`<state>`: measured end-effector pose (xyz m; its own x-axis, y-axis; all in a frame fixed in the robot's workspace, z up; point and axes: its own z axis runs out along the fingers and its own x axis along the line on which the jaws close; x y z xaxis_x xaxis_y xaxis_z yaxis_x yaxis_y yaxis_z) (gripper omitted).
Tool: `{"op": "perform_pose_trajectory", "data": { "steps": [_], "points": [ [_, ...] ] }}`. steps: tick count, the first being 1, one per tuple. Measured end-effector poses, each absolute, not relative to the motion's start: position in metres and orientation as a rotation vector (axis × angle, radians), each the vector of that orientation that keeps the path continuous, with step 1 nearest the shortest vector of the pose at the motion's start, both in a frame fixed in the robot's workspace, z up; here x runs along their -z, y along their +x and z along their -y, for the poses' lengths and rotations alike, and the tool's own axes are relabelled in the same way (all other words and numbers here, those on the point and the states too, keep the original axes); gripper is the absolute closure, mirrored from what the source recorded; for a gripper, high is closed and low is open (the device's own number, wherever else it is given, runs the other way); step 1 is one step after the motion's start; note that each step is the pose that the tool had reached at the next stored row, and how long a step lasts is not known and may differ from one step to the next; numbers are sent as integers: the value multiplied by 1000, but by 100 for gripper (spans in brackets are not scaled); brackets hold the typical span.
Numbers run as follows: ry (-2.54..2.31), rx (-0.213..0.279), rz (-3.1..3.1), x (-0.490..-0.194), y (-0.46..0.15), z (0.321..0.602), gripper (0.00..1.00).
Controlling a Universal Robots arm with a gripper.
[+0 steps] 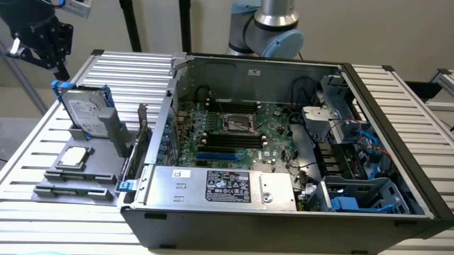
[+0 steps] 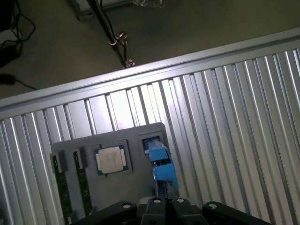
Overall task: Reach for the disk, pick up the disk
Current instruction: 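Pick up the disk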
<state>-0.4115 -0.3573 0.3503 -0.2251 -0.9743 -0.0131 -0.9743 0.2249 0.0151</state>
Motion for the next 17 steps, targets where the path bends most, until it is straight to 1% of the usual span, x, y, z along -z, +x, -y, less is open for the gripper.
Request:
{"op": "perform_pose_trajectory", "data": {
  "steps": [9,10,11,12,13,14,16,17],
  "points": [
    [-2093,-31,-2343,-349,-412,354,89],
    [-2097,-31,-2340,-349,-412,353,88],
    [-2097,-31,-2340,-349,-412,353,82],
    [-2097,-31,-2340,-349,-412,353,82],
    [-2097,-31,-2340,-349,-412,353,70],
    [-2097,-31,-2340,-349,-412,353,70],
    [-2097,-31,-2339,-349,-412,353,58],
    [-2097,-31,-2339,-349,-412,353,58]
  ]
}}
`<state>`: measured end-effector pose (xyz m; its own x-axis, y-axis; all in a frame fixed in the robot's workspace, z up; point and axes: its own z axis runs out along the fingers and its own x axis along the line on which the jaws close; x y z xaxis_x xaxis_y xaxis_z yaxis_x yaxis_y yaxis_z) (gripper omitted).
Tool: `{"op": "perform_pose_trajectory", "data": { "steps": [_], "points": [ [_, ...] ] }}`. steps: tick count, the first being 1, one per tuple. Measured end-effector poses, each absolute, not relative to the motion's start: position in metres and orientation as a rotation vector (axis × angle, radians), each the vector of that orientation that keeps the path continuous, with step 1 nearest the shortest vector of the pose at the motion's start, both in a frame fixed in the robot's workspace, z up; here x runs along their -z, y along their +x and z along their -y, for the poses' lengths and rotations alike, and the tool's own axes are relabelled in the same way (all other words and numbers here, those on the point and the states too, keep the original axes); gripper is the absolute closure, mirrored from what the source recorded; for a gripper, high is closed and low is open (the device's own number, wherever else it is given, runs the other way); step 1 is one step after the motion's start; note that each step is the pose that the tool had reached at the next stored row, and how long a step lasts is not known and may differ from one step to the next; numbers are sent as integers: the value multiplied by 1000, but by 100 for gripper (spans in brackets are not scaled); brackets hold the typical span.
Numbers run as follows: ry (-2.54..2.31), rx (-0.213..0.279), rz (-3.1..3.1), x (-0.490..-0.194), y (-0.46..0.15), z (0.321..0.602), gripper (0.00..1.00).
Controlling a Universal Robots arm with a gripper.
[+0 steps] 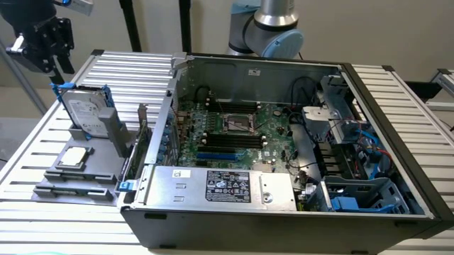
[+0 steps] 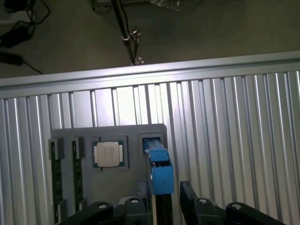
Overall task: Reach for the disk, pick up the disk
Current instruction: 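Pick up the disk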
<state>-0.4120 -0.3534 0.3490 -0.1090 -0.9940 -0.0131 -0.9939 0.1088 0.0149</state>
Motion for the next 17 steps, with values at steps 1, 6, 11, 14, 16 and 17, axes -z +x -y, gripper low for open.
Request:
{"op": "perform_pose_trajectory", "data": {
  "steps": [1,6,11,14,16,17],
  "points": [
    [2097,31,2339,-349,-412,353,53],
    [2097,31,2339,-341,-413,353,46],
    [2097,31,2338,-332,-413,353,46],
    [2098,31,2338,-326,-413,353,46],
    [2099,31,2337,-323,-414,353,46],
    [2099,31,2337,-321,-414,353,46]
  ]
}}
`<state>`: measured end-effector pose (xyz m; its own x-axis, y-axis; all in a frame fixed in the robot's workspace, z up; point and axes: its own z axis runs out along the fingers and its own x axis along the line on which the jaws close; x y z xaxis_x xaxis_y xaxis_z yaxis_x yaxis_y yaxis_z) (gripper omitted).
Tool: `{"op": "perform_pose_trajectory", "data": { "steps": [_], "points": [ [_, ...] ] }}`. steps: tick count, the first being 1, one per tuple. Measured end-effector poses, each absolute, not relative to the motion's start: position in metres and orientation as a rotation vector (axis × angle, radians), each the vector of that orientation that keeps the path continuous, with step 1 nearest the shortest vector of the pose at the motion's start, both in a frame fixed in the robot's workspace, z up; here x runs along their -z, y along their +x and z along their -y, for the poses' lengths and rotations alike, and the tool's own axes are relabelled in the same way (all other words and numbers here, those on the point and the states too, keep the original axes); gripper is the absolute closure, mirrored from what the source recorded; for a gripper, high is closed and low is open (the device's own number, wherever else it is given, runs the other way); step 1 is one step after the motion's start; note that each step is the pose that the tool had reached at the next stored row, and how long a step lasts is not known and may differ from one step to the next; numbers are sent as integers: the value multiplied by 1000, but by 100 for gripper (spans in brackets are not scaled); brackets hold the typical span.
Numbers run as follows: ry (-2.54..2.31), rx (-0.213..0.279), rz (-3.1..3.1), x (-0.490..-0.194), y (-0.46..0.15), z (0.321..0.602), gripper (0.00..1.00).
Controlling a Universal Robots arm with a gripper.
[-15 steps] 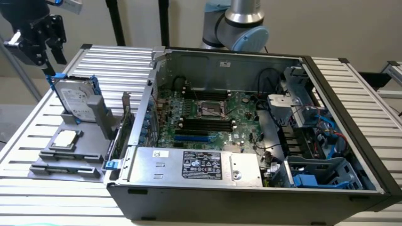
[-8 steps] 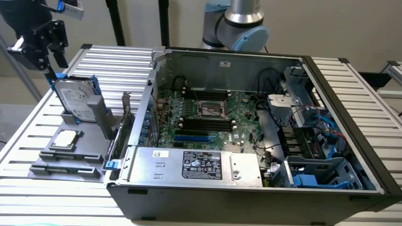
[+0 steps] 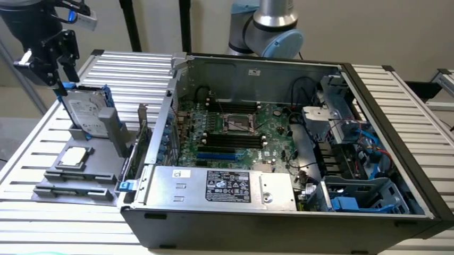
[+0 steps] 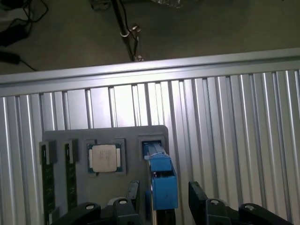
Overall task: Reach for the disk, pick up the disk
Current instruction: 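Pick up the disk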
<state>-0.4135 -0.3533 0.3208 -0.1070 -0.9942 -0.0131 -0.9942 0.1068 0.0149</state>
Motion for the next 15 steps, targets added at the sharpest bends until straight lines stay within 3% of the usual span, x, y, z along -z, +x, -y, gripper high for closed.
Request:
{"op": "perform_pose_trajectory", "data": {
  "steps": [15],
  "points": [
    [2155,31,2285,-294,-415,351,46]
  ]
}}
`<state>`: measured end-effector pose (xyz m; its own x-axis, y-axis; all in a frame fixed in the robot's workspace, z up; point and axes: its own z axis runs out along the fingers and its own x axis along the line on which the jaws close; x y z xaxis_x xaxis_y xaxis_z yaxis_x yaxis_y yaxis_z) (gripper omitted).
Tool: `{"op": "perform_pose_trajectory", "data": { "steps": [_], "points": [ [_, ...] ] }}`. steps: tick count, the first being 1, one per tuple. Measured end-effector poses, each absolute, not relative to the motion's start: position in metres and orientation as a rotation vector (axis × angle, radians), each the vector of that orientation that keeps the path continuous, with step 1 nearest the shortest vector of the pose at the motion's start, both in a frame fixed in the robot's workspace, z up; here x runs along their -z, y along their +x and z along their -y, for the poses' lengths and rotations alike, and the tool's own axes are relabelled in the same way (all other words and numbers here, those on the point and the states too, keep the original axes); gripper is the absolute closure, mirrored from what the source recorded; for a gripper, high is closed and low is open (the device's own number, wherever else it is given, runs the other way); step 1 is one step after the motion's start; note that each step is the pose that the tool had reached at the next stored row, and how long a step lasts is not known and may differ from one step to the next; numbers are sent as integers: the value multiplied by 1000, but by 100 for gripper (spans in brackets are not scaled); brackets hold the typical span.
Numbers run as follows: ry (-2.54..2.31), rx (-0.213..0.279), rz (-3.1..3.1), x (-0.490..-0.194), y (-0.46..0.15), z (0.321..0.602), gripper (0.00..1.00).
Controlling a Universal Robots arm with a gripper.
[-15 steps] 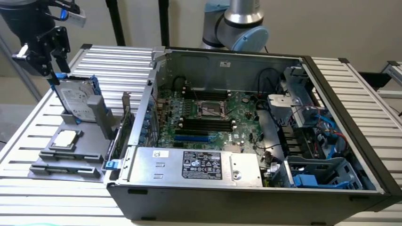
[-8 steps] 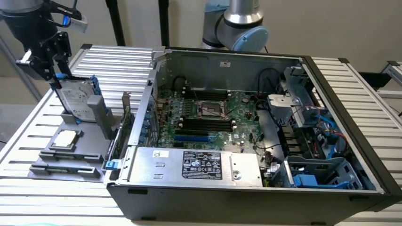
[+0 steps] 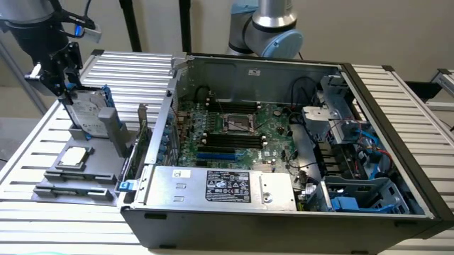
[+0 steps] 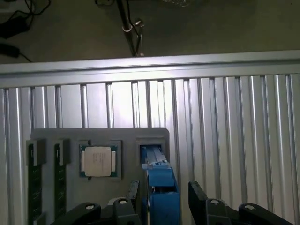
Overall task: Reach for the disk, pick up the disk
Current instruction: 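Pick up the disk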
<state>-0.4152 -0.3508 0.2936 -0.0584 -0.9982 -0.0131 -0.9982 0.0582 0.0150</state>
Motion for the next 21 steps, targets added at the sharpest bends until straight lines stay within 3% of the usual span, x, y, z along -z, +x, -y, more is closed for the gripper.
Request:
{"op": "perform_pose_trajectory", "data": {
  "steps": [16,18,20,21],
  "points": [
    [2177,31,2264,-290,-418,351,46],
    [2178,31,2263,-290,-418,351,55],
    [2179,31,2262,-290,-418,351,55],
    [2179,31,2261,-290,-418,351,62]
  ]
}}
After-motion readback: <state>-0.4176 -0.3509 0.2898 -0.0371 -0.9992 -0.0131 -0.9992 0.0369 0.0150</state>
